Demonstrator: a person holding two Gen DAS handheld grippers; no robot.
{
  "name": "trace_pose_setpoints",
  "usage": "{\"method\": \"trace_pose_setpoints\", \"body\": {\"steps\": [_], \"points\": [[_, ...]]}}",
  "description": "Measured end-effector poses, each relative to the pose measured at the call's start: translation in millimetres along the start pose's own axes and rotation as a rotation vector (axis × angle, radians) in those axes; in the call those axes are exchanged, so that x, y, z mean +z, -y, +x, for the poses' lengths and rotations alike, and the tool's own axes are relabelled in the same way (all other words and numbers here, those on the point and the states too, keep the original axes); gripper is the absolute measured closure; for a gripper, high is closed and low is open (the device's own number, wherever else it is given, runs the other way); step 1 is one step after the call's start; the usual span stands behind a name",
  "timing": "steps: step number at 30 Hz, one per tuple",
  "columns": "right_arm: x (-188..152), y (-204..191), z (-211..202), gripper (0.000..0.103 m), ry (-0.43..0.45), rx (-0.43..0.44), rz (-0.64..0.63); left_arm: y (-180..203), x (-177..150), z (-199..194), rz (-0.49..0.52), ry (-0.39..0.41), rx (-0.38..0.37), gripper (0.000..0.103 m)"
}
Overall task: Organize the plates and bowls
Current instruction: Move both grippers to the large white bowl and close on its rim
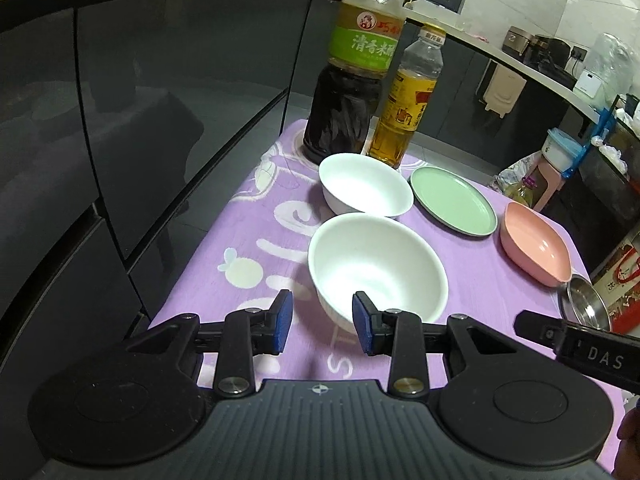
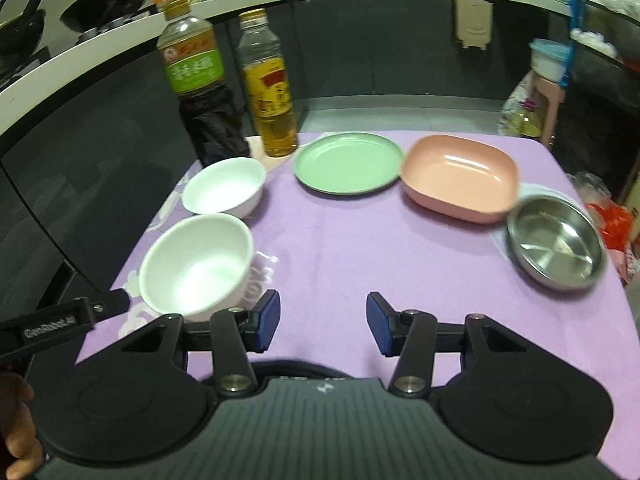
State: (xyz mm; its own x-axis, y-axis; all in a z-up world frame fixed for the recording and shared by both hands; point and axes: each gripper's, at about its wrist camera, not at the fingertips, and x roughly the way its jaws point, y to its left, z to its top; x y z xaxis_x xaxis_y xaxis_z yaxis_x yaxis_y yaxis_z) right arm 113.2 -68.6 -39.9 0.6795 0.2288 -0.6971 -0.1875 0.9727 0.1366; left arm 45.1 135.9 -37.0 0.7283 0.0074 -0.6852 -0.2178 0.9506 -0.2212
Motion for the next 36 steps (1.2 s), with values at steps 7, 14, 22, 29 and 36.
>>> {"method": "trace_pose_setpoints", "body": {"steps": [7, 14, 22, 29, 36], "points": [[14.3, -9.8, 18.1, 0.063, -0.032, 0.023, -0.008, 3.0, 5.7, 19.4, 0.007, -0.036, -0.01, 0.072], [22.0, -18.8, 37.5, 0.063, -0.064, 0.022, -0.011, 2.7, 6.9, 36.1, 0.009, -0.063, -0.019, 0.072], [23.2, -27.5, 59.4, 0.063, -0.106, 0.017, -0.026, 0.6, 4.8, 48.7, 0.008, -0.081, -0.023, 0.072], [26.0, -32.6, 67.3, 0.063, -0.117, 0.015, -0.041, 1.2, 4.6, 57.2, 0.015, -0.085, -0.035, 0.078], [23.3, -44.4, 84.3, 0.102, -0.165, 0.033, -0.093, 6.7, 1.1, 58.6, 0.054, -0.069, -0.059, 0.087]]}}
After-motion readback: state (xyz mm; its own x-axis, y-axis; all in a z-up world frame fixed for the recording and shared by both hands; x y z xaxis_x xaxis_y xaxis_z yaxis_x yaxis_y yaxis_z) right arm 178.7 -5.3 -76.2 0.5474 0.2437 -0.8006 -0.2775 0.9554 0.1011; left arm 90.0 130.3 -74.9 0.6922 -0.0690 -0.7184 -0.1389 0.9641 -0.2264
